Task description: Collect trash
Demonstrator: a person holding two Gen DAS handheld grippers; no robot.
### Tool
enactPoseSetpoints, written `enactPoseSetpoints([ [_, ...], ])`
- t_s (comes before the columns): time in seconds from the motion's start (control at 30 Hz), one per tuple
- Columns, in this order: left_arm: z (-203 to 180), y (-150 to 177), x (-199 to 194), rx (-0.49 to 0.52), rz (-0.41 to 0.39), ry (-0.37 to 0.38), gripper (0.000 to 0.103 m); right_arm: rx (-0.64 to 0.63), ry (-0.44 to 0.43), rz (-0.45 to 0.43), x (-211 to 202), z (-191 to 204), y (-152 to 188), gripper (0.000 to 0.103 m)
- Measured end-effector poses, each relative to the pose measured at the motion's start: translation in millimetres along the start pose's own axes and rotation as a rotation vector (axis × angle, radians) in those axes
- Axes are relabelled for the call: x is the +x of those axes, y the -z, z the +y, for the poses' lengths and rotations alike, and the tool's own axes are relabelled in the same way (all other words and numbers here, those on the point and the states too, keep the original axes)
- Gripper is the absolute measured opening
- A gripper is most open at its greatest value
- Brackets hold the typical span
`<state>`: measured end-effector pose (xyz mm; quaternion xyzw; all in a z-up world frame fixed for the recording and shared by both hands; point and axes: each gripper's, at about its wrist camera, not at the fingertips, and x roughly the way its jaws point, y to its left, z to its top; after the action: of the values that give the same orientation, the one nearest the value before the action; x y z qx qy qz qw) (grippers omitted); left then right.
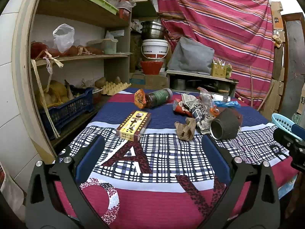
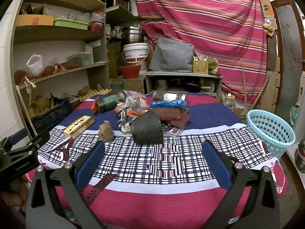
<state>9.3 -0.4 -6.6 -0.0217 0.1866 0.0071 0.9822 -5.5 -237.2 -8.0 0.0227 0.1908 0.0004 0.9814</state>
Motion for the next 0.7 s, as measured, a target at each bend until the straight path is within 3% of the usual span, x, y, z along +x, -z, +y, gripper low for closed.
enactPoseSetpoints([
  [0.7,-1.1,1.8,0.9,0.004,0.003,-0.001,0.098,0.003,0.001,0.003,0.6,-2.3,-0.2,0.099],
])
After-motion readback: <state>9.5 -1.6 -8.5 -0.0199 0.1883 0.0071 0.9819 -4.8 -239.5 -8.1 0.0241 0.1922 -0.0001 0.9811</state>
